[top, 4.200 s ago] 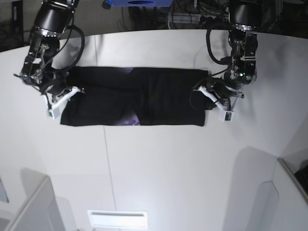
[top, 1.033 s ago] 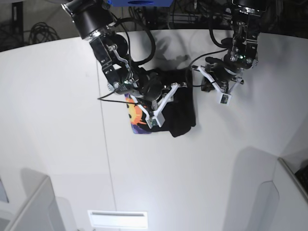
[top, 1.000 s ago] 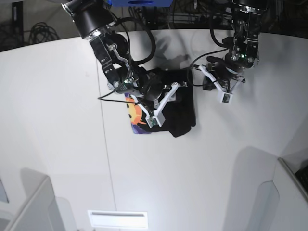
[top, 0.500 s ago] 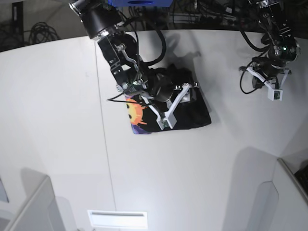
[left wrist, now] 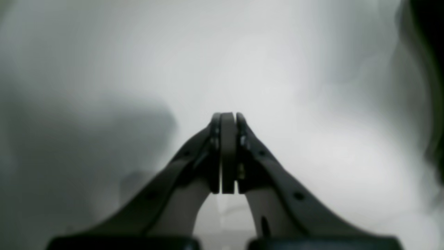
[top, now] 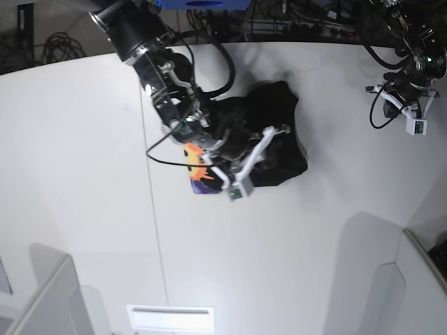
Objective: Fold the T-shirt properly
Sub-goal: 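Release the left gripper and press the folded bundle with the right gripper, then grasp the bundle with the left gripper and rotate it, sun graphic up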
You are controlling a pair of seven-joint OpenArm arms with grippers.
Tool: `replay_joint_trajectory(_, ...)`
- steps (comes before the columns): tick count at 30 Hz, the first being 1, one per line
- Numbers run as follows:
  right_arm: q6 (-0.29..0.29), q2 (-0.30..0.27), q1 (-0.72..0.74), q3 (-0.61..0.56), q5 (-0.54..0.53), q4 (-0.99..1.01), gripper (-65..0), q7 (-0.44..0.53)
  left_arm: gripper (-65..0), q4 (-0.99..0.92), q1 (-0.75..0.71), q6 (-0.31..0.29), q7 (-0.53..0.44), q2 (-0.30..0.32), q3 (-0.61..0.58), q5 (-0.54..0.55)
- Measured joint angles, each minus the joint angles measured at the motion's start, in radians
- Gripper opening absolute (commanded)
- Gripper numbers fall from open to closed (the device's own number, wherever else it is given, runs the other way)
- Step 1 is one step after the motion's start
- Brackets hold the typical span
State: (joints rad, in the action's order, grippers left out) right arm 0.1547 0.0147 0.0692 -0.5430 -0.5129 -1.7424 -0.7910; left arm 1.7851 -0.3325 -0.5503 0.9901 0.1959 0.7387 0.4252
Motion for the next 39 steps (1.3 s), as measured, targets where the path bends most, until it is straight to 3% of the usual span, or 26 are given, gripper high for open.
replay_joint_trajectory(2, 0.005, -0.035, -0.055, 0.067, 0.003, -0.038, -65.0, 0.016, -65.0, 0.0, -0.007, -0.011, 0.0, -0.005, 0.0, -0.005)
replay_joint_trajectory(5, 0.002, -0.042, -0.133, 0.138, -0.008, -0.075, -65.0, 0.025, -65.0, 0.008, -0.025, -0.134, -0.005, -0.007, 0.0, 0.002)
replay_joint_trajectory(7, -0.002, -0.05, -0.158, 0.174, -0.01, -0.094, -65.0, 0.035, -65.0, 0.018, -0.027, -0.138, 0.002, -0.026, 0.001, -0.009)
replay_joint_trajectory(10, -0.005, -0.095, -0.171, 0.197, -0.008, -0.111, -65.0, 0.039, -65.0, 0.066, -0.021, -0.139, 0.002, -0.1, 0.002, 0.0)
replay_joint_trajectory(12, -0.005, -0.118, -0.171, 0.199, -0.005, -0.112, -65.0, 0.039, -65.0, 0.074, -0.013, -0.14, 0.001, -0.146, -0.001, 0.071)
replay_joint_trajectory(13, -0.005, -0.122, -0.17, 0.199, -0.006, -0.112, -65.0, 0.039, -61.4, 0.072, -0.008, -0.14, 0.008, -0.155, -0.003, 0.119)
replay_joint_trajectory(16, -0.005, -0.119, -0.177, 0.198, -0.013, -0.116, -65.0, 0.042, -23.2, 0.041, 0.017, -0.139, 0.032, -0.15, 0.002, 0.238)
replay_joint_trajectory(18, -0.005, -0.119, -0.193, 0.196, -0.014, -0.124, -65.0, 0.039, -5.8, 0.001, 0.046, -0.138, 0.074, -0.149, 0.004, 0.271)
replay_joint_trajectory(19, -0.005, -0.119, -0.2, 0.196, -0.013, -0.124, -65.0, 0.039, -0.3, -0.021, 0.057, -0.139, 0.081, -0.152, 0.002, 0.296)
replay_joint_trajectory(22, -0.005, -0.124, -0.203, 0.196, -0.01, -0.123, -65.0, 0.039, 0.0, -0.073, 0.087, -0.138, 0.077, -0.18, -0.002, 0.322)
replay_joint_trajectory(28, -0.005, -0.147, -0.203, 0.196, -0.013, -0.124, -65.0, 0.039, 0.0, -0.18, 0.136, -0.138, 0.076, -0.195, -0.162, 0.325)
replay_joint_trajectory(32, -0.005, -0.149, -0.214, 0.197, -0.01, -0.124, -65.0, 0.041, 0.0, -0.258, 0.195, -0.132, 0.05, -0.219, -0.192, 0.338)
replay_joint_trajectory(35, -0.005, -0.147, -0.229, 0.196, -0.01, -0.124, -65.0, 0.035, 0.0, -0.309, 0.237, -0.019, 0.037, -0.225, -0.224, 0.359)
replay_joint_trajectory(39, -0.005, -0.151, -0.228, 0.196, -0.01, -0.124, -65.0, 0.039, 0.0, -0.354, 0.268, 0.031, -0.011, -0.226, -0.314, 0.365)
